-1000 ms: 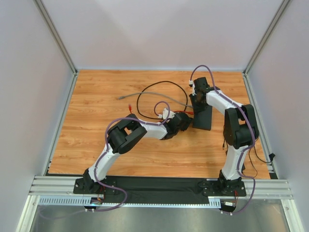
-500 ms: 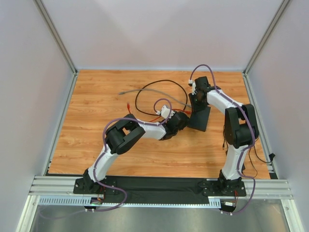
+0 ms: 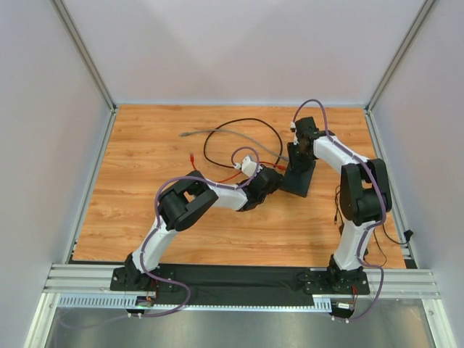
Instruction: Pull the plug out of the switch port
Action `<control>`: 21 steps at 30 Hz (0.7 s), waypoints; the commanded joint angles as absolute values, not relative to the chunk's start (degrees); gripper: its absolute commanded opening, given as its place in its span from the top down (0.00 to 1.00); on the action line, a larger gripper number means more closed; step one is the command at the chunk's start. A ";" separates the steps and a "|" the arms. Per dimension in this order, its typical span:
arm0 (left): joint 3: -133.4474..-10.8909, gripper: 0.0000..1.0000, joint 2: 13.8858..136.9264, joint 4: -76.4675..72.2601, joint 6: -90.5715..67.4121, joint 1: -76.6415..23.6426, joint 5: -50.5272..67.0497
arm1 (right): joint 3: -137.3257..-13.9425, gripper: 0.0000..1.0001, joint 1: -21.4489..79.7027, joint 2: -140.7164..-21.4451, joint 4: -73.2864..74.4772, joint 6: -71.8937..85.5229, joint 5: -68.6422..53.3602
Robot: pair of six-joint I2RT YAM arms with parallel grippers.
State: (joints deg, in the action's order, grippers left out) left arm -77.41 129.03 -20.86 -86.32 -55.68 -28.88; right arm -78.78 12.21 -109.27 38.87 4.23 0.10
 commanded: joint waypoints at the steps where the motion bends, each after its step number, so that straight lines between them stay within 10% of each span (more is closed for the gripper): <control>1: -74.71 1.00 130.25 -23.55 -81.30 -55.02 -32.43 | -79.88 0.57 12.04 -105.65 44.19 10.89 3.51; 21: -72.69 1.00 130.96 -31.38 -79.45 -55.02 -30.85 | -94.22 0.36 17.58 -117.24 54.32 15.73 11.07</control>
